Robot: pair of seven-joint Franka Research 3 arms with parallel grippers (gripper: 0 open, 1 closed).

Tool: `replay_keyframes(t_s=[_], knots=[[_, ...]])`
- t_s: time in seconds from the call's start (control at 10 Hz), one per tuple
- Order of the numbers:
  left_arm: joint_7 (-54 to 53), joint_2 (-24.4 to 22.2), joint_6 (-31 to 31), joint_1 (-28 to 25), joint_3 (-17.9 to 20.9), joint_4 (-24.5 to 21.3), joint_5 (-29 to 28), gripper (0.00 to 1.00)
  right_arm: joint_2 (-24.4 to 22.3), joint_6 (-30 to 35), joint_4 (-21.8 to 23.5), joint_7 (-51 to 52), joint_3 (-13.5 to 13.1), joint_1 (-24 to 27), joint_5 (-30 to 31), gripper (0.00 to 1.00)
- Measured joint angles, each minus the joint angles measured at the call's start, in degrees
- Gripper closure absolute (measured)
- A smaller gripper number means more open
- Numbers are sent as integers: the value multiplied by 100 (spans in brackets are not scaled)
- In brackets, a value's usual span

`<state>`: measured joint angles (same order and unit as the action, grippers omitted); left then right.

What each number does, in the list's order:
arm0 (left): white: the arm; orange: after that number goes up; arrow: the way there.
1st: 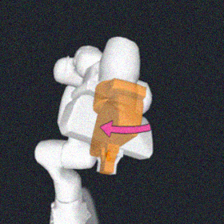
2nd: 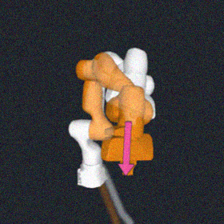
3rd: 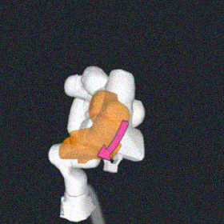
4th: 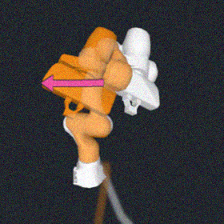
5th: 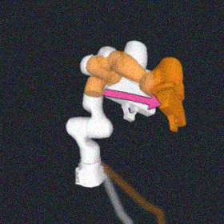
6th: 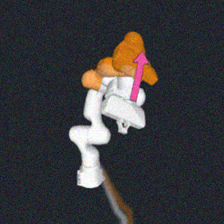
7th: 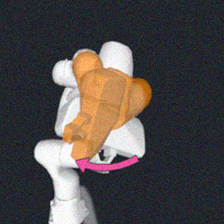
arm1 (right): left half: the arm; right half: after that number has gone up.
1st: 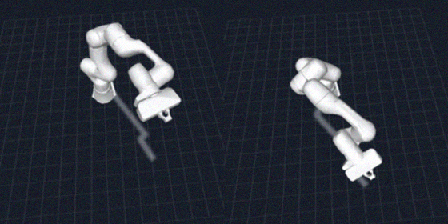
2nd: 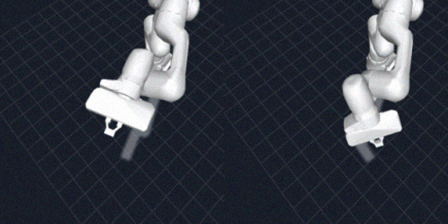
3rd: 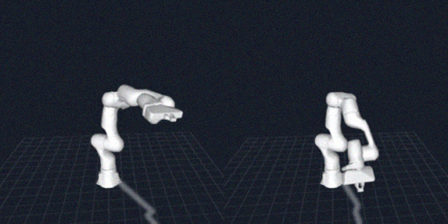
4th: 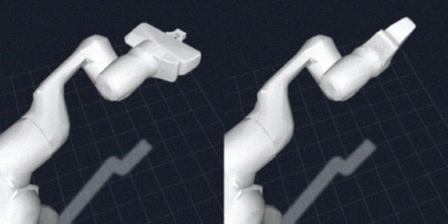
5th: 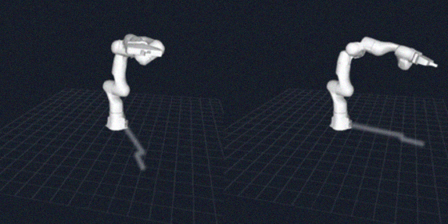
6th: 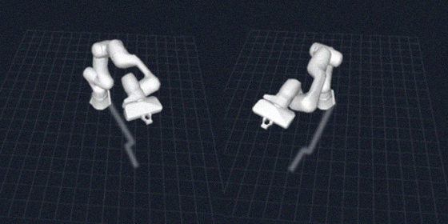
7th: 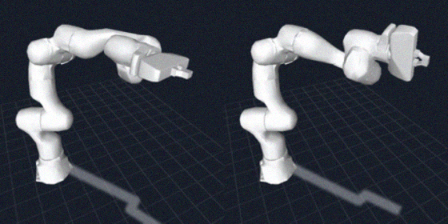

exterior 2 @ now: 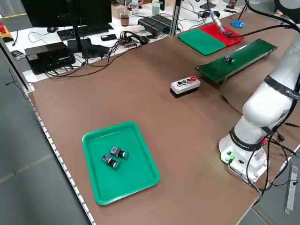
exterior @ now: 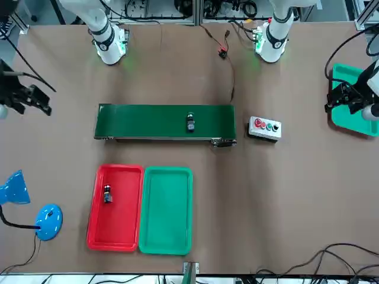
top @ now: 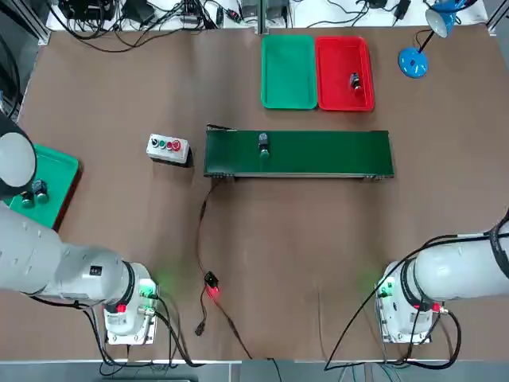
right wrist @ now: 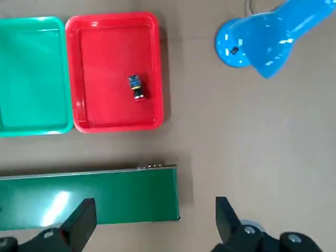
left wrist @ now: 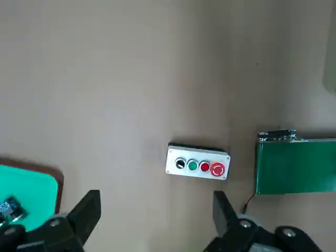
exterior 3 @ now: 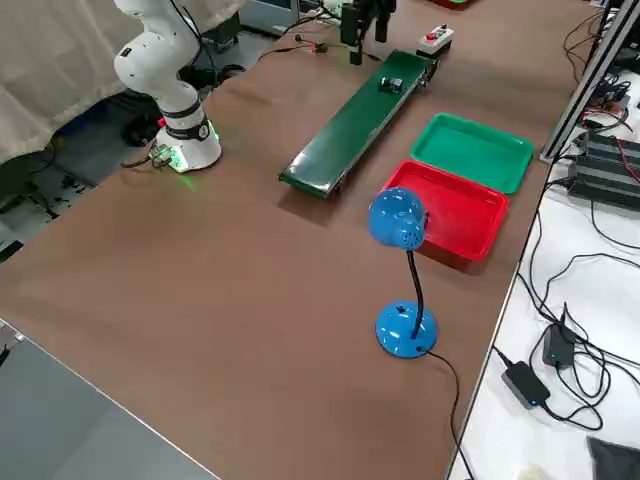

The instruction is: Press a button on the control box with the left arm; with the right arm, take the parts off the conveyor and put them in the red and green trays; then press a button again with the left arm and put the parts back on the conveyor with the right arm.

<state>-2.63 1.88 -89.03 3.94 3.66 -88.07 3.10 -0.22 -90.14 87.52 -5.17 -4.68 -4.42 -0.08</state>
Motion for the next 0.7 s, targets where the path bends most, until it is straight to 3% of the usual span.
replay_keyframes(t_s=[0.7], knots=[[-27,-2,-91,-11,2,6,0,1,-20,51,19,1,-99,-139,-69,0]])
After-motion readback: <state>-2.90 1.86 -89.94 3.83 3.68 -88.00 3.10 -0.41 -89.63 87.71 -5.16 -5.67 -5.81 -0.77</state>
